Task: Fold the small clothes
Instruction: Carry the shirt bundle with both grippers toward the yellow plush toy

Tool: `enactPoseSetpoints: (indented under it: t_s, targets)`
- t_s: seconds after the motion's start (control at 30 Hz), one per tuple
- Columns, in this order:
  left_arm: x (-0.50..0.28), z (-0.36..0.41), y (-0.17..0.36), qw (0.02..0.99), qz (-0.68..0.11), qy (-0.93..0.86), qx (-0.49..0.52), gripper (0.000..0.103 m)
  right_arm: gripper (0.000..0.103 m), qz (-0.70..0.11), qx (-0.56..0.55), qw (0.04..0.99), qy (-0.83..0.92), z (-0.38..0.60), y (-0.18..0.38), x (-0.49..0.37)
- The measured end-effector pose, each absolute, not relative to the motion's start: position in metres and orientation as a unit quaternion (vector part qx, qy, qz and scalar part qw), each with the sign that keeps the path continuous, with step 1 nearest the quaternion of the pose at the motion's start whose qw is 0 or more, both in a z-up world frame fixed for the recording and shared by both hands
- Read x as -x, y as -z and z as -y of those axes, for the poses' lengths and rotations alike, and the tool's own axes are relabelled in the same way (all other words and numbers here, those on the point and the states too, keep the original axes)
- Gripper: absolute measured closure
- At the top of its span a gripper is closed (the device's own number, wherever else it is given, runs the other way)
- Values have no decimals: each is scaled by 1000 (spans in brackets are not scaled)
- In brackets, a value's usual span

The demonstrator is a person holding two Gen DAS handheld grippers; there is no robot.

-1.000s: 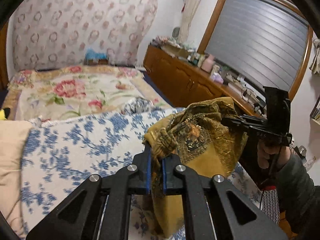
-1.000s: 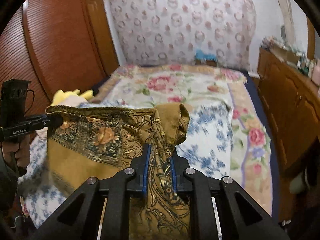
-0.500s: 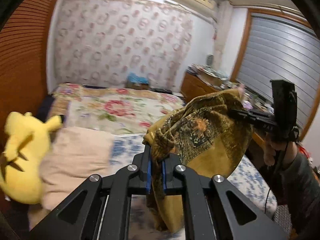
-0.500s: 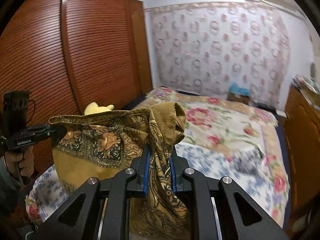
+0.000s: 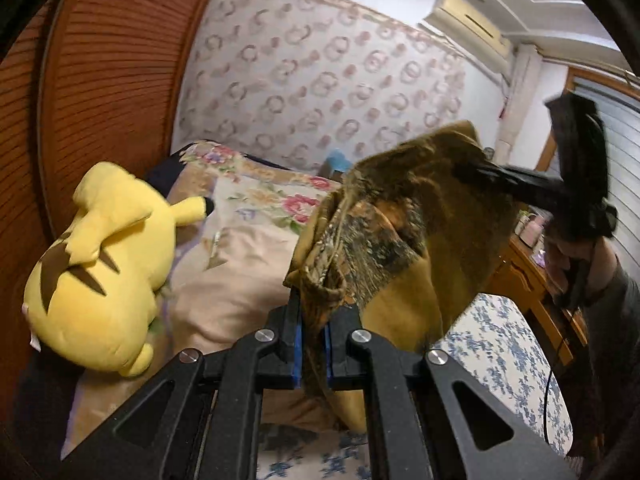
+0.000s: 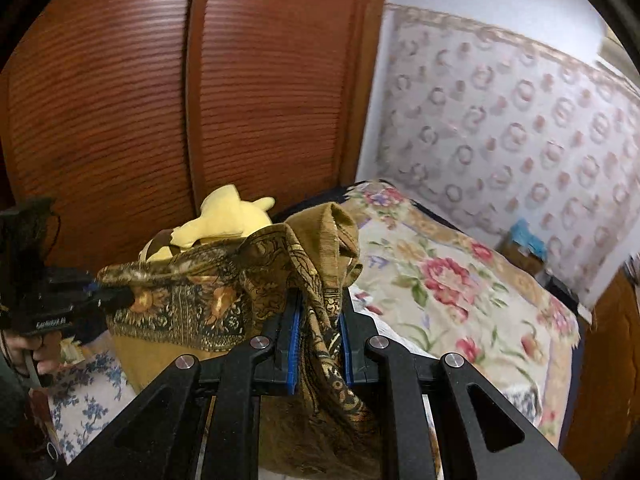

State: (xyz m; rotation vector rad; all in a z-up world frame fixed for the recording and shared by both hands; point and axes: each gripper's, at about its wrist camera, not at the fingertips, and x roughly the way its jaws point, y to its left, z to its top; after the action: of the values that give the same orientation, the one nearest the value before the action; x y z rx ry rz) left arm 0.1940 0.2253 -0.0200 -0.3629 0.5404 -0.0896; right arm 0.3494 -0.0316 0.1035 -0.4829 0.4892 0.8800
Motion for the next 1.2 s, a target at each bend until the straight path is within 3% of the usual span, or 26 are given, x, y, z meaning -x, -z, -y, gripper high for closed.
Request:
enactPoseSetpoints:
  t_s: [0.47,0.6,0.77,1.2]
  targets:
    - [-183,-272,59,931,-292,-19,217,95,86,-290,244,807,-454,-42,-80,-437]
    - [-181,-266,59,934,-291,-18,205,95,74,-303,229,820,-428,-49,-76,-451]
    - [-176,-266,61,936,-290,-24,200,95,59,-262,210,848,-410,-30,-92,-447]
    - [-167,-253,40,948,-277,-41,150,94,58,-352,170,827,-403,4,-22,-466]
